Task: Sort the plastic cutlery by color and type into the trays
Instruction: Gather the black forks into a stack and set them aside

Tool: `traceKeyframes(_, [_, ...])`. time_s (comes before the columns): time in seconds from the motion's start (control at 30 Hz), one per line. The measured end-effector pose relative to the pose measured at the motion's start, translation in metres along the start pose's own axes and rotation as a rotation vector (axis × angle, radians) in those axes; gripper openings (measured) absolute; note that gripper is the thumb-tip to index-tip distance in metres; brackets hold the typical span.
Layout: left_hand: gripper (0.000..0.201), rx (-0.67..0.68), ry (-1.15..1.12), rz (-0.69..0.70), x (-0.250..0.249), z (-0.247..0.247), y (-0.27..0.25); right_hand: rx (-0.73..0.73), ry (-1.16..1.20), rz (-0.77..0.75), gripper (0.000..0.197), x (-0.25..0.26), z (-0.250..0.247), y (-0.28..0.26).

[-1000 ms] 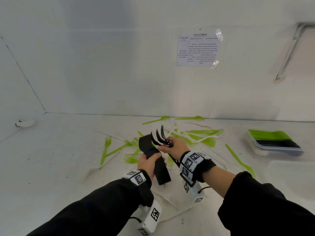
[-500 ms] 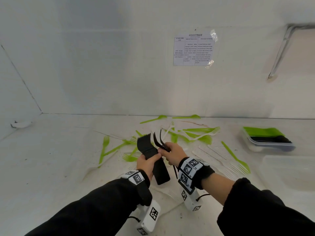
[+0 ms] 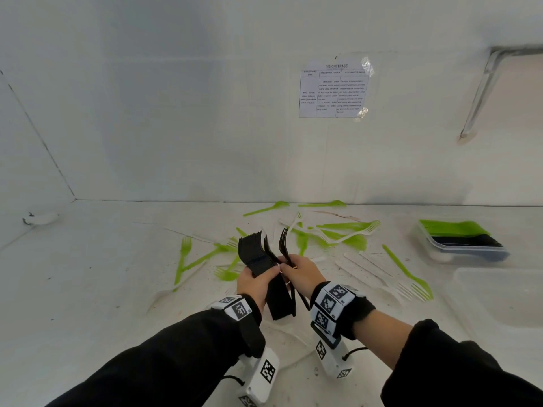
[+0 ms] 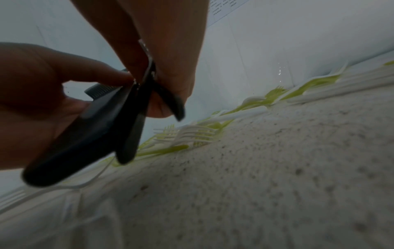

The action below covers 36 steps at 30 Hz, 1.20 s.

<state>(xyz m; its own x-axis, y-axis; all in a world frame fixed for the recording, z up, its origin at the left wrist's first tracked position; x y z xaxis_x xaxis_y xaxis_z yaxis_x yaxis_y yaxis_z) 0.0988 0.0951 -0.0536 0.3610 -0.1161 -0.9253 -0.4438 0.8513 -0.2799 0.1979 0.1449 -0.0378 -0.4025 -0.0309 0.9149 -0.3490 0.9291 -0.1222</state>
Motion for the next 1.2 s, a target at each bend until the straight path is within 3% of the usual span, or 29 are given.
traceKeyframes(0.3, [0.024, 0.002, 0.02, 0.021, 0.003, -0.006, 0.004, -0.033, -0.002, -0.035, 0.028, 0.006, -0.003, -0.01])
traceKeyframes(0.47, [0.022, 0.12, 0.002, 0.011, 0.008, 0.004, -0.002, -0.126, 0.04, -0.029, 0.023, 0.0, -0.014, -0.008])
traceKeyframes(0.73, [0.02, 0.076, 0.013, -0.009, 0.011, 0.019, -0.001, -0.068, 0.161, 0.056, 0.019, 0.006, -0.025, -0.008])
traceKeyframes(0.97, [0.019, 0.095, -0.02, 0.002, 0.014, 0.044, -0.009, -0.04, -0.041, -0.029, 0.029, -0.002, -0.036, -0.008])
traceKeyframes(1.13, [0.021, 0.101, -0.032, -0.019, 0.022, 0.065, -0.021, -0.196, 0.083, 0.013, 0.041, -0.011, -0.071, -0.026])
traceKeyframes(1.2, [0.026, 0.087, -0.034, -0.02, 0.025, 0.072, -0.024, -0.212, 0.065, 0.007, 0.031, -0.012, -0.082, -0.033])
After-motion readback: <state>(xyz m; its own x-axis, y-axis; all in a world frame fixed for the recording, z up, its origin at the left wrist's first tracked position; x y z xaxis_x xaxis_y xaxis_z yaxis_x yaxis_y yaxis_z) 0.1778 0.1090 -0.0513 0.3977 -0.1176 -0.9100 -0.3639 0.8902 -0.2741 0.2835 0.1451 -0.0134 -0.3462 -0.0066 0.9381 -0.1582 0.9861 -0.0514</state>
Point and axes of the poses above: each hand's wrist, its own y-axis towards the middle knuckle, its own z-axis out of the palm, x = y × z, the point moved 5 cm from there along y, towards the middle knuckle, and after that the axes turned 2 degrees about y, right-handed, at the moved point
